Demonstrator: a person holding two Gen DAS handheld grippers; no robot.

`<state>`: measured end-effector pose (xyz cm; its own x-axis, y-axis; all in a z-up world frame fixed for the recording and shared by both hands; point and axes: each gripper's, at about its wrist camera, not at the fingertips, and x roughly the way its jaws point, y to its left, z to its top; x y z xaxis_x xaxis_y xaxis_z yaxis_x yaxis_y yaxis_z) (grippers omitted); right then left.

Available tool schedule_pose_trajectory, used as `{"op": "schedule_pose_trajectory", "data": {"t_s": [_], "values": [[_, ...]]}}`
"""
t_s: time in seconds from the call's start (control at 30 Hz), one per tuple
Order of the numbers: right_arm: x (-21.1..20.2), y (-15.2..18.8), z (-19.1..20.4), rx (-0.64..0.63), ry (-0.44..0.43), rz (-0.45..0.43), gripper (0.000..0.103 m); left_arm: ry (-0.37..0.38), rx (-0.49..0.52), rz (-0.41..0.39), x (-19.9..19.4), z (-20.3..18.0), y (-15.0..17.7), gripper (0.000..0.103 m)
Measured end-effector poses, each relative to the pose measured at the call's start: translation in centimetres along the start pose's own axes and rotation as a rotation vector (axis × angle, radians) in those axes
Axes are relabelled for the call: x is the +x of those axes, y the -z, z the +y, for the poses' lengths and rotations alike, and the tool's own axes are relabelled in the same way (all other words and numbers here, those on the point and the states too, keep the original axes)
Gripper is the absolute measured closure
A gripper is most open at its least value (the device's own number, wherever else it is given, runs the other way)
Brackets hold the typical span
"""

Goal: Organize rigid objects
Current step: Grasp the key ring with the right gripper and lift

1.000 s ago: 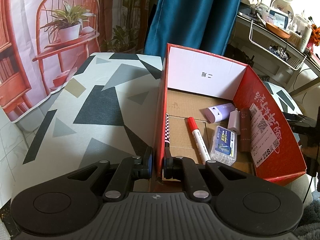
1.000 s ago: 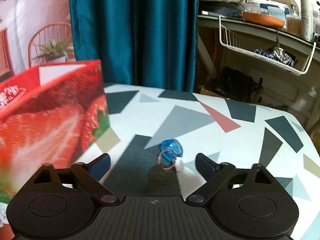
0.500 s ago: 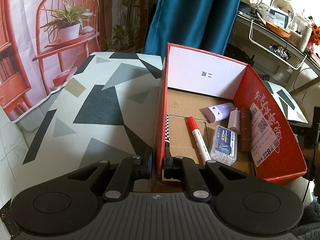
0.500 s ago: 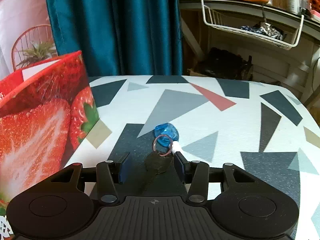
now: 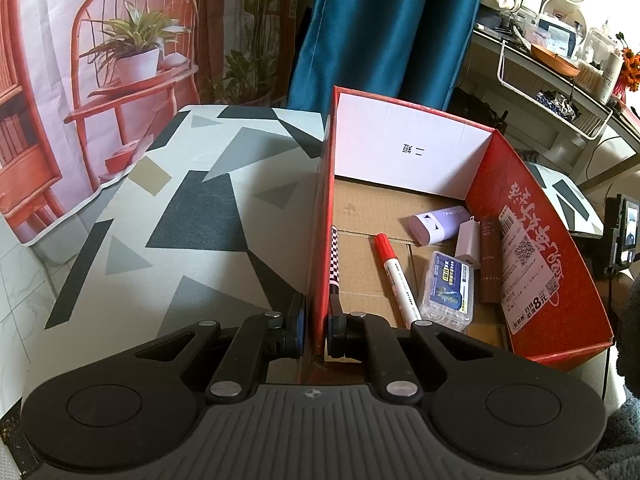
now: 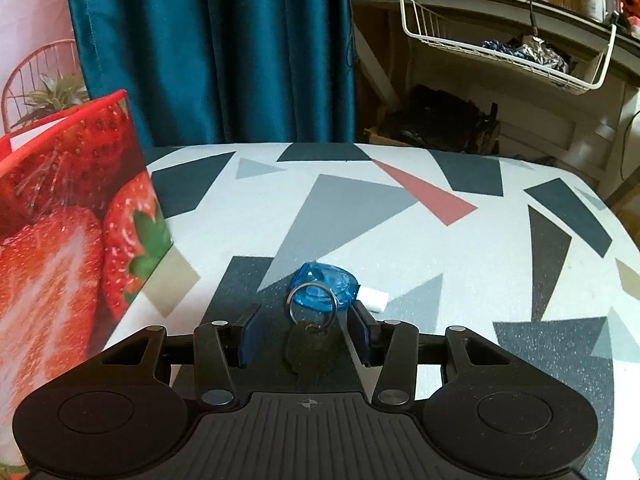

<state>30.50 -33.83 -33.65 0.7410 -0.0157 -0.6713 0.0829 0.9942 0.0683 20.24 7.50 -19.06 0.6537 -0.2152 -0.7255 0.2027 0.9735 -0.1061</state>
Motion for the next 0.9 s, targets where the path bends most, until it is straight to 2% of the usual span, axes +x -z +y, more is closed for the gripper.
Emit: {"op": "schedule_pose_trajectory", "data": {"t_s": [0.1,0.3,0.53,0.9], "values": [[0.2,-0.2,0.3,-0.01,0.033,-0.004,0.077,-0.003,0.0,0.0,0.0,-0.1,-0.1,0.092],[-0.5,0.3,1.4,-0.044,0.052,-0.014,0.078,0.008,-0.013,0.026,0.1,0.1,-0.4,0.092],[-3.1,1.1,2.1,-0.031,-0.003,-0.076,0.078,0.022,-0.006,0.072,0.4,0.3,-0.8,0.092],[-8.1,0.2,3.1,-0.03,-0.097,-0.198,0.078,0.023,0.001,0.078,0.6,0.3,-0.9,0.092]]}}
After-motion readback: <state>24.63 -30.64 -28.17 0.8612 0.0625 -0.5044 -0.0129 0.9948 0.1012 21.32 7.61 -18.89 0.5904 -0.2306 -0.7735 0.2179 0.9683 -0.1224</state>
